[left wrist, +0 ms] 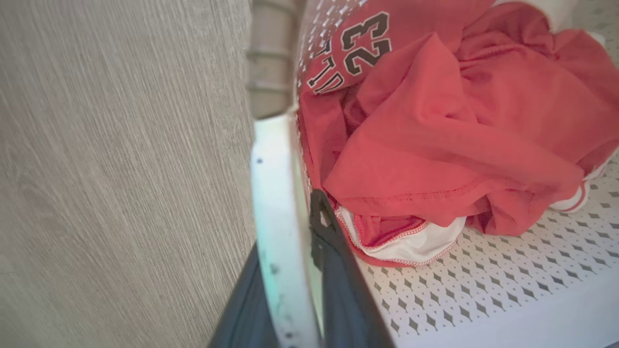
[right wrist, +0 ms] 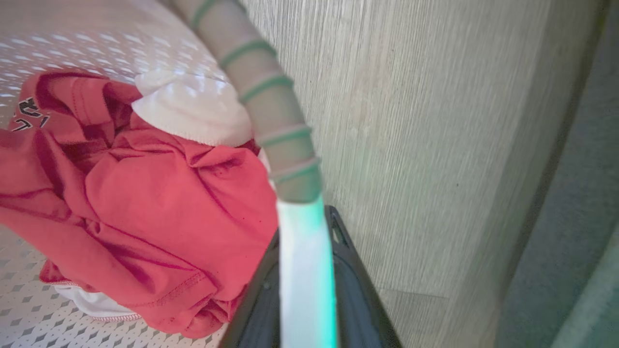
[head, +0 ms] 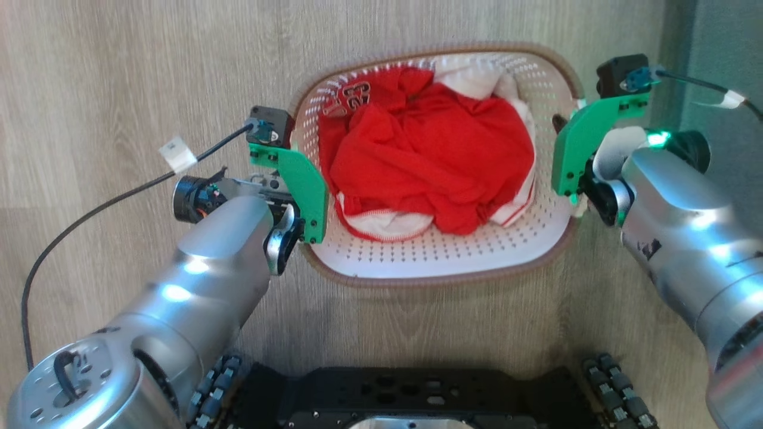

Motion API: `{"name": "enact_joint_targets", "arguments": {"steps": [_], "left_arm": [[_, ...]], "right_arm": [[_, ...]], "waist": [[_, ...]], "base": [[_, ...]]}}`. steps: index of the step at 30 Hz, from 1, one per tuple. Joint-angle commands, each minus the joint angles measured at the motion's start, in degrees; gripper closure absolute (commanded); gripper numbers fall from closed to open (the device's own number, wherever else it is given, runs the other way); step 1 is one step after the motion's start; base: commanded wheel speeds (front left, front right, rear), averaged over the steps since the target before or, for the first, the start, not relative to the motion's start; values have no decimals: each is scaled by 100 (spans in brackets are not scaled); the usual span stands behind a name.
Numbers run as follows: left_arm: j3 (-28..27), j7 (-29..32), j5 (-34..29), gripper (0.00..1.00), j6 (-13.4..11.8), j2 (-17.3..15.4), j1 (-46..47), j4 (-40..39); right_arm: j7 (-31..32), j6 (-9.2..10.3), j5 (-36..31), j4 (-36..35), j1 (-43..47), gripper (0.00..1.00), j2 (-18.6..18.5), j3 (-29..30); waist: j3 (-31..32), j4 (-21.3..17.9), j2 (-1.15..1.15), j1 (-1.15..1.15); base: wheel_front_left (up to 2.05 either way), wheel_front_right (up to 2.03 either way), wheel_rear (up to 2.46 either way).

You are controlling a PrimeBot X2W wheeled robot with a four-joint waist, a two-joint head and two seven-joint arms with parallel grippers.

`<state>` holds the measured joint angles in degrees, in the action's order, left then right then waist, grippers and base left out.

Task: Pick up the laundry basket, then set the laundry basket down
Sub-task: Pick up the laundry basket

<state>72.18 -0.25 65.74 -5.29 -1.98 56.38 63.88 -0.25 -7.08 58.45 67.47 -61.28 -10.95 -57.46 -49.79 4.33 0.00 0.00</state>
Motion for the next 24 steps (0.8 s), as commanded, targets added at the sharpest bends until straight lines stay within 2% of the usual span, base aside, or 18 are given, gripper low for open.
{"name": "enact_joint_targets", "arguments": {"steps": [1,13,22,24], "left_arm": [[61,85,-143,100,91,-89,-47,-24],[110,684,-583,100,562,-89,-250,55],[114,904,-507,100,748,-89,-746,178],[115,940,-446,100,788,-89,-997,225]], "right_arm": [[130,-41,66,-58,380,100,117,-89],[1165,-41,530,-279,765,100,208,-433],[1255,-41,761,-397,1187,100,341,-697],[1291,-41,802,-399,1354,100,388,-827]], "waist": [[115,-41,0,0],[1089,-166,0,0],[2147,-275,0,0],[2537,-290,0,0]], "base": [[0,0,0],[0,0,0],[0,0,0],[0,0,0]]}}
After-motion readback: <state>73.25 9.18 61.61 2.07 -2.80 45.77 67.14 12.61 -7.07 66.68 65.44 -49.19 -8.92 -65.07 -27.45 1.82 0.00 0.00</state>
